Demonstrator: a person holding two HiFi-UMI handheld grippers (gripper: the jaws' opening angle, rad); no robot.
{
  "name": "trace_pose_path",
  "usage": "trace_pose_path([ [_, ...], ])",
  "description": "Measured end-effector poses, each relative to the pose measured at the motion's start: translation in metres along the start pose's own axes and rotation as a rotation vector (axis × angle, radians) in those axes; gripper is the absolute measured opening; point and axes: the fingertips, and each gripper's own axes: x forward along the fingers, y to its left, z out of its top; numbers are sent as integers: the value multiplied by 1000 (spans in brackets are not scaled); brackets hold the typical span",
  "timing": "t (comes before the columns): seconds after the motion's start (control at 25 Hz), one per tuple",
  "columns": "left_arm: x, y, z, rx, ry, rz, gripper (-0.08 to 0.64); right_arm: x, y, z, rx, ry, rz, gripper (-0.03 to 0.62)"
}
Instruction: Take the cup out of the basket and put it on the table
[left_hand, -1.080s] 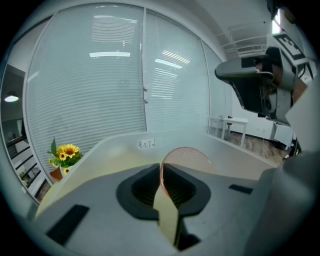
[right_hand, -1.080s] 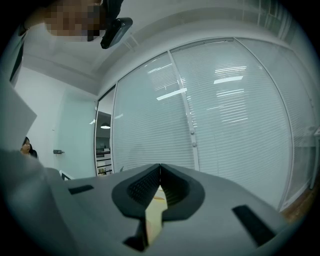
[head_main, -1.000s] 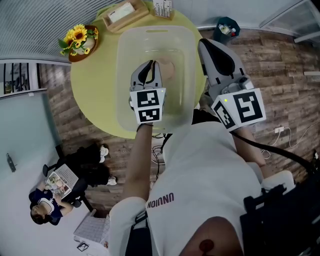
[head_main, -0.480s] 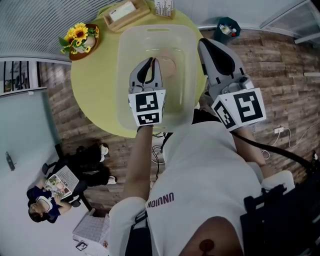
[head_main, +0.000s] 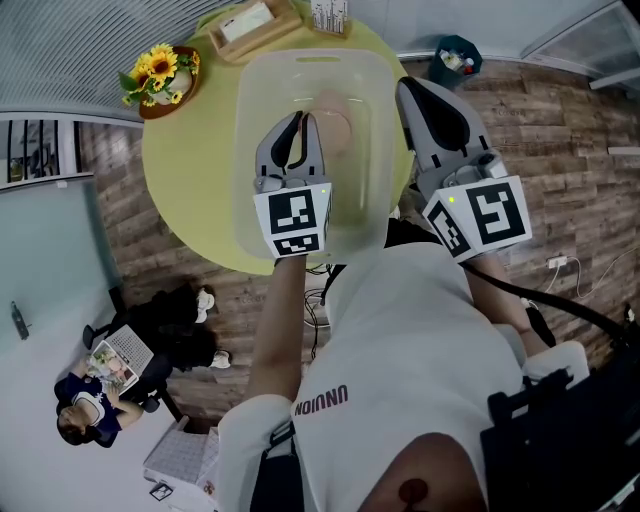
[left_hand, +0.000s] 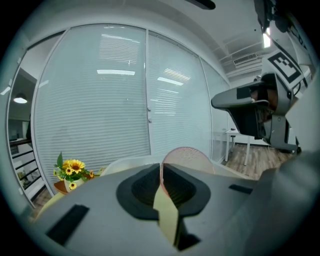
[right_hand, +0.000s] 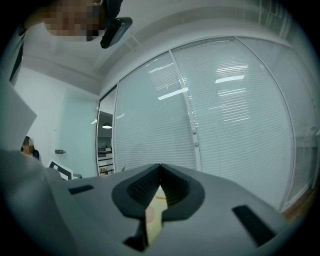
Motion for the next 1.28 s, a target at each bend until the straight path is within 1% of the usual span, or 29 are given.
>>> trace_pose_path([
  [0.36,-6,3,11,-4,-48,20,32,-1,0,0,-4,1,0,18],
  [0.56,-8,3,18,-4,-72,22,32,0,-2,0,6,3,-4,18],
  [0.84,-13,4,25,2,-108,28,32,1,0,1,-4,4,7,18],
  [1.28,-22,10,39,-6,-155,62,32,1,1,1,-5,1,13,18],
])
